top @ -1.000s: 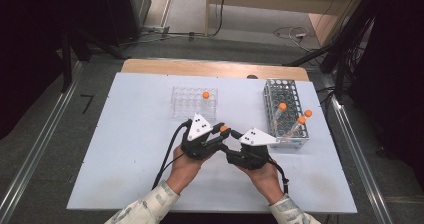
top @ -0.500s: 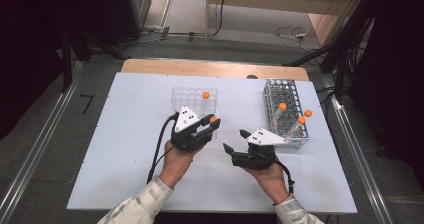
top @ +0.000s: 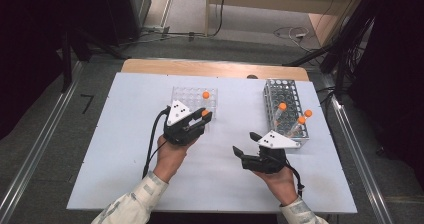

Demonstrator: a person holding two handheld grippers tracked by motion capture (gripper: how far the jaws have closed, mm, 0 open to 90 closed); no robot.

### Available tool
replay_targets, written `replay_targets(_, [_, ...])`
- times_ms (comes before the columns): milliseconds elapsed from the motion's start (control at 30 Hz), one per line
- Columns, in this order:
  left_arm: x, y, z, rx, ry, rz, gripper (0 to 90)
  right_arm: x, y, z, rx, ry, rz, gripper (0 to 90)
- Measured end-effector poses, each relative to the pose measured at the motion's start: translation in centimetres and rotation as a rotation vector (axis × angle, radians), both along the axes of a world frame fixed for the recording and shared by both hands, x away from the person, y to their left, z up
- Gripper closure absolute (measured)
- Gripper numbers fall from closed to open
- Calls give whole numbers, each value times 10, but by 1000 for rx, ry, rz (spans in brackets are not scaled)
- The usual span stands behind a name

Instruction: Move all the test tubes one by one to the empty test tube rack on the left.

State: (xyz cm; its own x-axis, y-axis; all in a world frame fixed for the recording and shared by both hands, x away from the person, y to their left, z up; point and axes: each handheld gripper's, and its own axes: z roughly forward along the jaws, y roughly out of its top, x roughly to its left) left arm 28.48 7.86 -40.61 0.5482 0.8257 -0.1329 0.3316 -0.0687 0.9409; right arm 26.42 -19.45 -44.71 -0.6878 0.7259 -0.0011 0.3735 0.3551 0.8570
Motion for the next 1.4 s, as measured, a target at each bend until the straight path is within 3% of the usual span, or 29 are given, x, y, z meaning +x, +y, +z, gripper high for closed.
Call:
replay_targets(800, [21,23,8,5,-13,98,700,-25,-52,-8,-2,13,-66,237])
replay_targets(1400, [55,23,18,23,-18,168,700,-26,-57,-8,12,19,-78,237])
